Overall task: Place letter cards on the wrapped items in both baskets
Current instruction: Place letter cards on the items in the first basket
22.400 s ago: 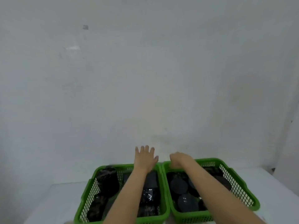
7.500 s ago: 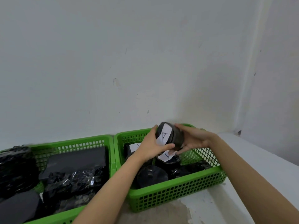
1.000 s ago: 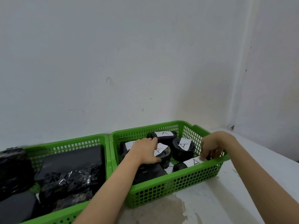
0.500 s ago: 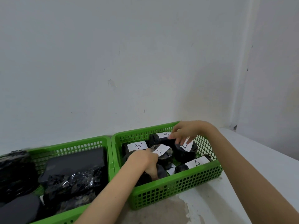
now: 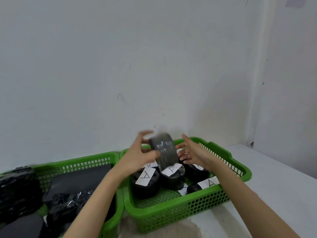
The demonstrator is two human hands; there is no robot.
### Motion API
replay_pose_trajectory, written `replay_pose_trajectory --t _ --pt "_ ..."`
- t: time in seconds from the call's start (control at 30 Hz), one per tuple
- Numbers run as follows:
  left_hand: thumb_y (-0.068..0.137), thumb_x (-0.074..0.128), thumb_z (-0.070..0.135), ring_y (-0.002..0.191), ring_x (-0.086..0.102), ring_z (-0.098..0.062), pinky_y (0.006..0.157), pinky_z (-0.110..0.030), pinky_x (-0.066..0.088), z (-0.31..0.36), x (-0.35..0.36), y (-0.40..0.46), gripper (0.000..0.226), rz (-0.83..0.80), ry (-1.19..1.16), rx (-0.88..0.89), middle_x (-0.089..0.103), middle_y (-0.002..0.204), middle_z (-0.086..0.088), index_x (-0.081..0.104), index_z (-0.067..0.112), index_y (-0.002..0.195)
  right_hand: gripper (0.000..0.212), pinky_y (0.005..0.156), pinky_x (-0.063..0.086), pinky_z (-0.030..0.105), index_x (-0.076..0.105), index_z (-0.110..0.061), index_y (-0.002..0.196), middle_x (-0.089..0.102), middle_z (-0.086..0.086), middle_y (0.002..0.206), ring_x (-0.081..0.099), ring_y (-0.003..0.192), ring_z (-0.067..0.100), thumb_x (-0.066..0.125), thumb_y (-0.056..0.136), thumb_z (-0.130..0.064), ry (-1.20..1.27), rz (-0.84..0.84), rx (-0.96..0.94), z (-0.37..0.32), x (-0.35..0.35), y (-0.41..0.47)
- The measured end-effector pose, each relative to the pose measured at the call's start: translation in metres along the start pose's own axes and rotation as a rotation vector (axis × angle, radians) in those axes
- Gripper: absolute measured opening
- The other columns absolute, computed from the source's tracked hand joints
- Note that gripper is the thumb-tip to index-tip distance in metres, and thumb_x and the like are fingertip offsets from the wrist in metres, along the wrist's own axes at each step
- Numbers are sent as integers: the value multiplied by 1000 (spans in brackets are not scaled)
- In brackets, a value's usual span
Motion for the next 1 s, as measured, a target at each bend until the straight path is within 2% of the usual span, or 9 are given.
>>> replay_pose_trajectory --t 0.1,0.2,0.33,0.43,0.53,0.6,0.7,0.87,1.0 --pt "80 68 9 93 63 -9 80 -24 56 7 -12 0 53 169 -196 138 51 107 9 40 43 111 69 71 55 26 59 -14 105 68 12 90 65 78 20 18 88 -66 61 -246 62 1 18 -8" --pt "65 76 9 95 62 -9 87 -21 51 -5 5 2 63 52 -57 121 47 109 10 36 41 100 72 77 59 30 53 -15 121 70 17 104 72 88 26 14 88 -66 186 -446 108 0 31 -16" --pt "52 74 42 109 50 -8 100 -24 38 -19 18 4 56 -111 127 -6 47 106 16 36 35 92 37 66 60 29 57 -18 115 76 2 95 74 80 18 36 96 -43 150 -323 64 -1 20 -16" --pt "82 56 48 105 54 -15 100 -31 36 -17 6 5 30 51 -42 -89 59 99 4 52 19 89 32 67 59 32 57 -21 114 71 4 104 70 89 18 44 92 -41 100 -294 28 -2 18 -15" --pt "97 22 48 96 57 -17 98 -36 36 -28 -1 7 56 143 -53 -212 64 84 4 59 17 69 35 69 60 32 57 -20 111 65 8 112 65 97 22 49 86 -43 -32 -313 49 0 22 -18" --pt "96 15 53 102 58 -17 93 -33 37 -34 -2 6 68 140 41 -239 67 84 4 62 17 60 29 68 60 33 57 -21 110 62 8 114 64 98 24 49 89 -39 -151 -350 86 6 25 -21" --pt "96 13 54 109 57 -14 109 -39 32 -40 1 5 79 91 165 -220 69 92 0 70 14 58 16 66 61 33 57 -20 101 59 4 108 59 96 20 52 93 -32 -368 -402 173 17 31 -28" --pt "97 12 50 98 55 -7 99 -25 25 -40 10 5 86 12 320 -185 64 96 -2 77 -3 80 34 70 60 33 50 -9 104 51 4 108 59 82 18 63 86 -35 -610 -278 150 14 40 -32" --pt "96 17 52 92 53 -6 96 -26 29 -43 11 4 84 -23 338 -181 67 114 -12 78 -1 77 42 69 55 28 51 -7 123 50 5 102 61 74 24 58 90 -31 -1030 -268 204 5 51 -34"
Point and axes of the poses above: each hand's wrist, its own y-axis towards the middle knuckle, its own x-axis out of the palm, z = x × y, the point moved 6 cm from there along y, towards the middle knuckle
